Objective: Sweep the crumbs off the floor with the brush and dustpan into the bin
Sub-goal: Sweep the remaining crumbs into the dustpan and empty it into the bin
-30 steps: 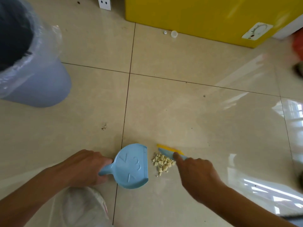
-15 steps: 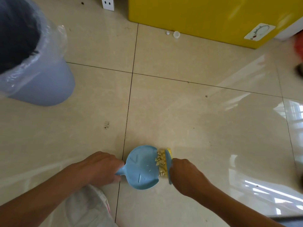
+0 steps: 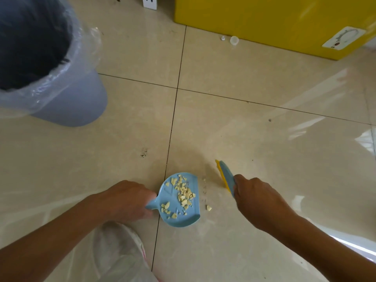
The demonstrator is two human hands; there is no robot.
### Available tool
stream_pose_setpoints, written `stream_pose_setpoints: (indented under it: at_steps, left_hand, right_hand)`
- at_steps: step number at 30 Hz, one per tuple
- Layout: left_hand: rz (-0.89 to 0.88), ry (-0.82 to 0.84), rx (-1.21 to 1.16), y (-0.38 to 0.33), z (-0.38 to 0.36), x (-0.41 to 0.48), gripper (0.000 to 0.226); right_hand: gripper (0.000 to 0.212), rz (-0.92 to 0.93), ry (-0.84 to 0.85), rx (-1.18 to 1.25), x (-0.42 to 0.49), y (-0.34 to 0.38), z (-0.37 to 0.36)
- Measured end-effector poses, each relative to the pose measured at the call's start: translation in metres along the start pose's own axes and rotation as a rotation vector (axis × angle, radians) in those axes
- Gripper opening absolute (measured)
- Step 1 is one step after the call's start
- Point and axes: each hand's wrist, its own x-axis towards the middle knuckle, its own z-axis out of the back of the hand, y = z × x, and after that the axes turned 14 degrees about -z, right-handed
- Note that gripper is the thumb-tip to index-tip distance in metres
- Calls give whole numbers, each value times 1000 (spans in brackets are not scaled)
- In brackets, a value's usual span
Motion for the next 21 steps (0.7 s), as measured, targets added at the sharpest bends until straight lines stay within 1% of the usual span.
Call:
stream_pose_setpoints:
  at_steps: [1, 2, 4, 5, 7, 9, 10, 12, 14, 15, 16, 17, 19, 21]
  left_hand:
    - [13, 32, -13, 1, 1, -2, 36]
    - [21, 58, -20, 1, 3, -4, 31]
    - [29, 89, -10, 2, 3, -6, 31]
    - [31, 92, -1, 4, 2, -7, 33]
    - [37, 98, -8, 6, -1, -9, 33]
    - [44, 112, -9, 8, -2, -9, 26]
    - [43, 114, 2, 7, -1, -9, 25]
    - [36, 113, 5, 8, -1, -7, 23]
    - [38, 136, -21, 7, -1, -7, 29]
    - [34, 153, -26, 8, -1, -8, 31]
    - [30, 165, -26, 8, -1, -9, 31]
    - [31, 173, -14, 9, -2, -10, 32]
    - [34, 176, 12, 9, -2, -12, 33]
    - [17, 191, 50, 9, -2, -13, 26]
  right_hand:
    - [7, 27, -31, -53, 0, 9, -3]
    - [12, 55, -39, -111, -1, 17, -8]
    - [26, 118, 6, -234, -8, 32, -17]
    - [29, 137, 19, -240, -14, 38, -21]
    - [32, 159, 70, -161, -28, 50, -24]
    - [29, 199, 125, -146, -42, 58, -24]
    - [25, 218, 123, -144, -46, 59, -22]
    - [19, 208, 74, -117, -48, 54, -18]
    - [13, 184, 38, -81, -45, 41, -10]
    - [7, 148, 33, -88, -42, 33, -7]
    - [6, 113, 70, -91, -39, 23, -7]
    - [10, 64, 129, -58, -37, 12, -9]
    - [12, 12, 265, -34, -36, -1, -14]
    - [9, 55, 403, -2, -39, 2, -16]
